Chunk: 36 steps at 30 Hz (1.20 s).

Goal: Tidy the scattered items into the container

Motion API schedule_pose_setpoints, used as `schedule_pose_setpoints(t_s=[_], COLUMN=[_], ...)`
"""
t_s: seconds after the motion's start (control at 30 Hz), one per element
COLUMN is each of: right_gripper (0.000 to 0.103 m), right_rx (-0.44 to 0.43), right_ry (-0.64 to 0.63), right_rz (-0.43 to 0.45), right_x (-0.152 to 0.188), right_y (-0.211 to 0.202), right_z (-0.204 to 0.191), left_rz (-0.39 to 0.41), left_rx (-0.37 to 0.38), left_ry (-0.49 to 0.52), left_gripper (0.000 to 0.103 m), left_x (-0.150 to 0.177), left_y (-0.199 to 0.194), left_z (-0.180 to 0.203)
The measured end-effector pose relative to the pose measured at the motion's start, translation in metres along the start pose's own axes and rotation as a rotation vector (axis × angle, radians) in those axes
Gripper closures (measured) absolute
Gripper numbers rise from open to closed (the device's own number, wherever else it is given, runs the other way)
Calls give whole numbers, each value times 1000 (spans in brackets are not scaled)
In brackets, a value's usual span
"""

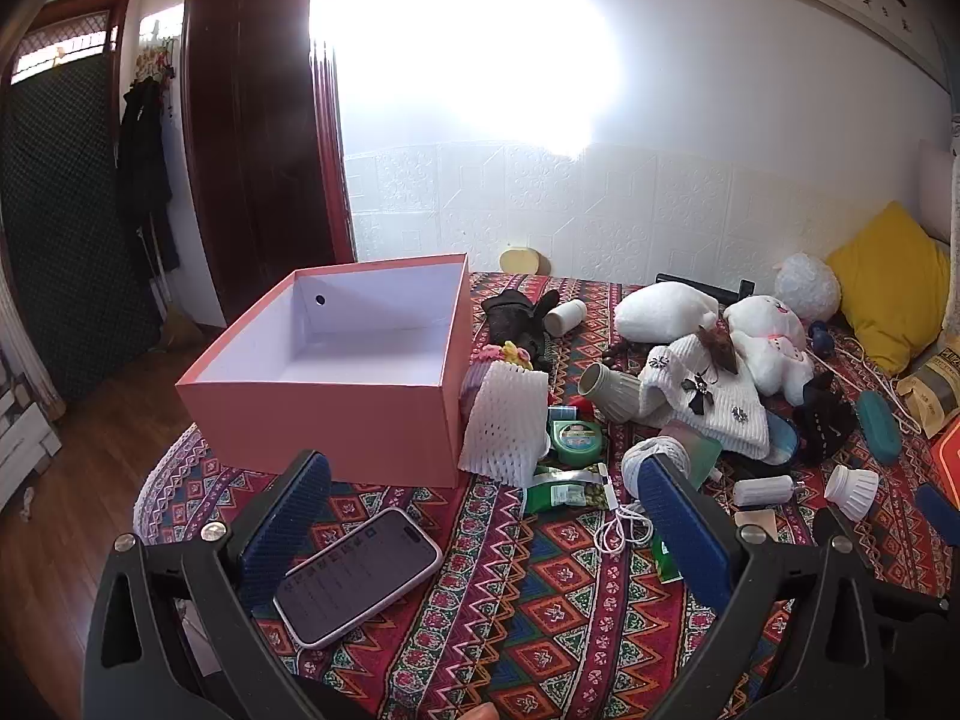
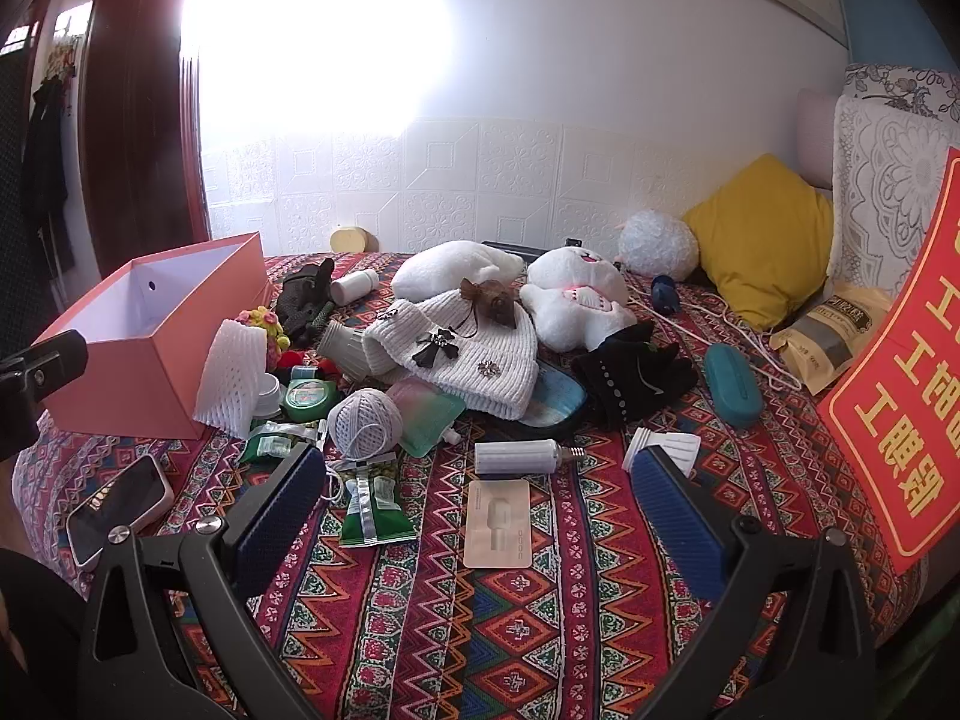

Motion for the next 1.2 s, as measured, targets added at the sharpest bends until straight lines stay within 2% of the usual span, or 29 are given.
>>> schedule_pose_setpoints(t_s=[1.2], right_gripper=[1], right_rx=[-2], right_ry=[4], right_rz=[0], right_x=[0], right_y=[0], right_z=[2], left_rz=[9], left_rx=[10], left_ry=[12], left_gripper=[0], left_x=[1], left_y=[-3], left_z=[5])
Point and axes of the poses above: each gripper's, at about its wrist camera, not at the fingertips, and y roughly the way its jaws point, z to its right, x to its underside, the point moved 6 cm from there along y, roughly the way its jaws point, and after that the axes turned 4 degrees about -x, right-handed, at the moved point
